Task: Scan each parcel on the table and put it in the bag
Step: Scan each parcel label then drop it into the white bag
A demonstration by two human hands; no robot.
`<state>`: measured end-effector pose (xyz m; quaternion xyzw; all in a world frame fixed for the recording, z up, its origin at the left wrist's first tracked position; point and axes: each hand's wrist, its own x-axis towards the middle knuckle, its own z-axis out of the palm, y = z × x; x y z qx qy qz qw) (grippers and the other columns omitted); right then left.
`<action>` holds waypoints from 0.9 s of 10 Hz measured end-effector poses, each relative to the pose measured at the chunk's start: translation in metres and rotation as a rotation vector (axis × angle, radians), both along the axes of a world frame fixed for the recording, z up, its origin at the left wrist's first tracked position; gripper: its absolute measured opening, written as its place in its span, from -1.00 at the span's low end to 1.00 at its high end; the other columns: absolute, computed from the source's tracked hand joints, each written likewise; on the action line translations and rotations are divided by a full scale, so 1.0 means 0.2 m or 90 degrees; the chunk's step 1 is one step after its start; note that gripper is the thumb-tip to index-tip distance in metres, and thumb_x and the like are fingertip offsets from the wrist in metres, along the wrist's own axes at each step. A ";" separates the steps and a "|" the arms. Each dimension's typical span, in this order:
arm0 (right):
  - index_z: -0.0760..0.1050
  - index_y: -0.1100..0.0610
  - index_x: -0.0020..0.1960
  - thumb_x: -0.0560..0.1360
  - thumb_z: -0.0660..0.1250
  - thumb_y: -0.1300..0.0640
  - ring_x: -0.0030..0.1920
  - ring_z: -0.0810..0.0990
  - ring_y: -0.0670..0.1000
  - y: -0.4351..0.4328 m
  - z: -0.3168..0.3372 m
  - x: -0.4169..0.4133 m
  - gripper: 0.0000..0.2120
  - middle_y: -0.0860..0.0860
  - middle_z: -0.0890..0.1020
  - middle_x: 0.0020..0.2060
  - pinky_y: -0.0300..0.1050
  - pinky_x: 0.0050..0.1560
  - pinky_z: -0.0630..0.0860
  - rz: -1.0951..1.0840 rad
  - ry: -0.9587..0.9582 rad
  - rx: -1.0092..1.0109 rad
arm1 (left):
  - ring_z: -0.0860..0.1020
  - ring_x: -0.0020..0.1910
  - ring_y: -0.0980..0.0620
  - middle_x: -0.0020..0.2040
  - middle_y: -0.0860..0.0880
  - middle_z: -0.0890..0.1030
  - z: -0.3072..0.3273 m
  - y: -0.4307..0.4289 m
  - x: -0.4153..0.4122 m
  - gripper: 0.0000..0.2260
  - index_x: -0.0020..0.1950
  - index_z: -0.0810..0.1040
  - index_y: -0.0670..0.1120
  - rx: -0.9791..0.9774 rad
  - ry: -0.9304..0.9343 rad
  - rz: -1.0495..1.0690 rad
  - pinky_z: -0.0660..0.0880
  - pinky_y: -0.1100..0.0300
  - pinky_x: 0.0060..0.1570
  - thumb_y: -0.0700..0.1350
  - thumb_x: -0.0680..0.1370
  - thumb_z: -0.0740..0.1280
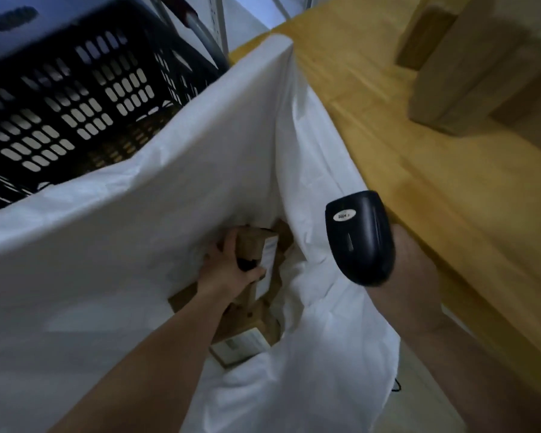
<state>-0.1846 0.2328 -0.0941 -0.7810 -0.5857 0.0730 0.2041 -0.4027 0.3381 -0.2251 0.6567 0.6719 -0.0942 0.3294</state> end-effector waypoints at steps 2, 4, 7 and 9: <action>0.48 0.25 -0.05 0.18 0.53 0.45 -0.32 0.58 0.17 0.00 0.03 0.00 -0.59 0.16 0.58 -0.21 -0.19 -0.35 0.40 -0.004 -0.105 0.040 | 0.21 0.48 -0.16 0.56 -0.12 0.05 -0.04 0.03 0.20 0.02 0.57 -0.21 0.04 -0.005 -0.198 0.078 0.27 -0.05 0.41 0.21 0.40 0.46; 0.46 0.25 -0.14 0.21 0.45 0.50 -0.36 0.38 -0.02 -0.01 -0.01 -0.01 -0.68 0.13 0.55 -0.25 -0.42 -0.39 0.10 -0.024 -0.061 0.036 | 0.20 0.48 -0.17 0.55 -0.16 0.11 0.00 0.03 0.15 -0.19 0.59 -0.14 -0.03 -0.007 -0.115 -0.041 0.25 0.00 0.41 0.14 0.55 0.32; 0.43 0.18 0.15 0.45 0.32 0.31 -0.13 0.53 0.11 -0.02 0.05 -0.02 -0.71 0.10 0.50 0.04 -0.06 -0.26 0.45 -0.063 0.058 -0.134 | 0.37 0.31 -0.19 0.35 -0.19 0.37 0.43 -0.05 0.08 -0.47 0.48 0.24 -0.12 0.135 -0.067 -0.133 0.38 0.02 0.22 0.05 0.58 0.28; 0.40 0.17 0.27 0.46 0.30 0.24 0.02 0.55 0.19 -0.11 0.27 0.04 -0.63 0.11 0.55 0.10 -0.05 -0.16 0.47 -0.143 0.105 -0.160 | 0.33 0.35 -0.18 0.39 -0.15 0.35 0.79 -0.17 0.16 -0.51 0.48 0.27 -0.09 0.173 -0.155 -0.170 0.35 -0.05 0.31 0.01 0.59 0.27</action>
